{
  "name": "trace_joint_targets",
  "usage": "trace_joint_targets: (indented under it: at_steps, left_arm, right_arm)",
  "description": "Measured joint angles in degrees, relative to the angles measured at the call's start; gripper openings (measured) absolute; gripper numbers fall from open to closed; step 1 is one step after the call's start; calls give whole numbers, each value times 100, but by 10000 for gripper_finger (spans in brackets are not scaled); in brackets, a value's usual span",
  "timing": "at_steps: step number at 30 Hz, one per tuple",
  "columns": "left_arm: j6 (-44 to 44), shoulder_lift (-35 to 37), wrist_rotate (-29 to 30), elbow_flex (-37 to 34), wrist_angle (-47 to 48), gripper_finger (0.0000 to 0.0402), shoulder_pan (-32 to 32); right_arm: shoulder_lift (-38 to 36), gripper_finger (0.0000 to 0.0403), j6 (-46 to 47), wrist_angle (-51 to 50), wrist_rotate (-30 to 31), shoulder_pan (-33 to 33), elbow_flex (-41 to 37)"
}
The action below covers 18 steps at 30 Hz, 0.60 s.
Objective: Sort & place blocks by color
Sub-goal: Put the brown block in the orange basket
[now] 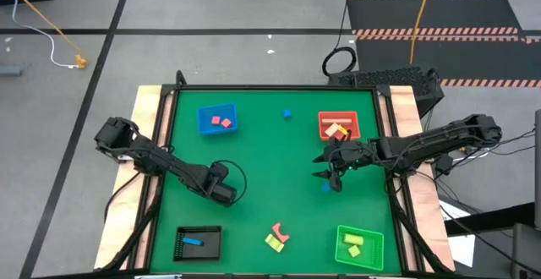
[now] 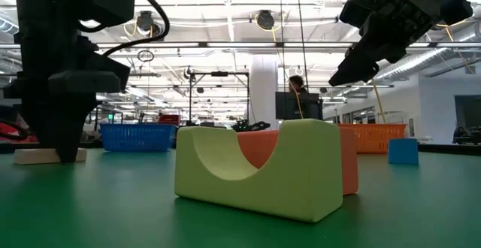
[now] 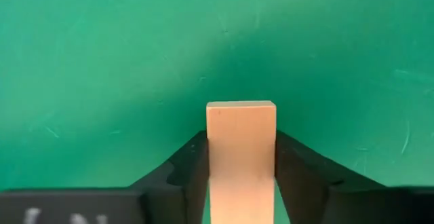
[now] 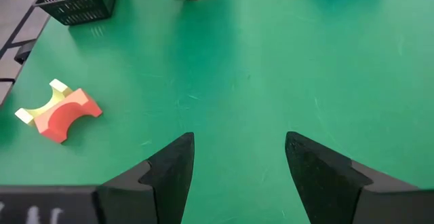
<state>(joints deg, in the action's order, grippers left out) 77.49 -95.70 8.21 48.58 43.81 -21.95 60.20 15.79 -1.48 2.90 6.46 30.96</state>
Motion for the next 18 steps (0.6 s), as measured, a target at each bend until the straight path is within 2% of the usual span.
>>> trace_joint_targets:
  at_steps: [1,4,8,11,14,18]
  left_arm:
    - [-44,0,40,7,-3,133,4]
    - [-91,31,391,46,-13,131,-3]
    - [79,139,1475,32,-151,131,239]
    - [-74,271,1774,28,-450,131,430]
    - [-857,308,1909,28,-1284,131,657]
    - [-2533,310,1893,31,-3017,131,965]
  right_arm:
    - [0,222,1,-4,0,0,0]
    - [0,222,2,-2,2,0,0]
    - [0,222,190,16,9,2,0]
    - [0,222,322,112,24,0,0]
    - [0,222,328,447,34,1,0]
    - [0,222,465,904,42,1,0]
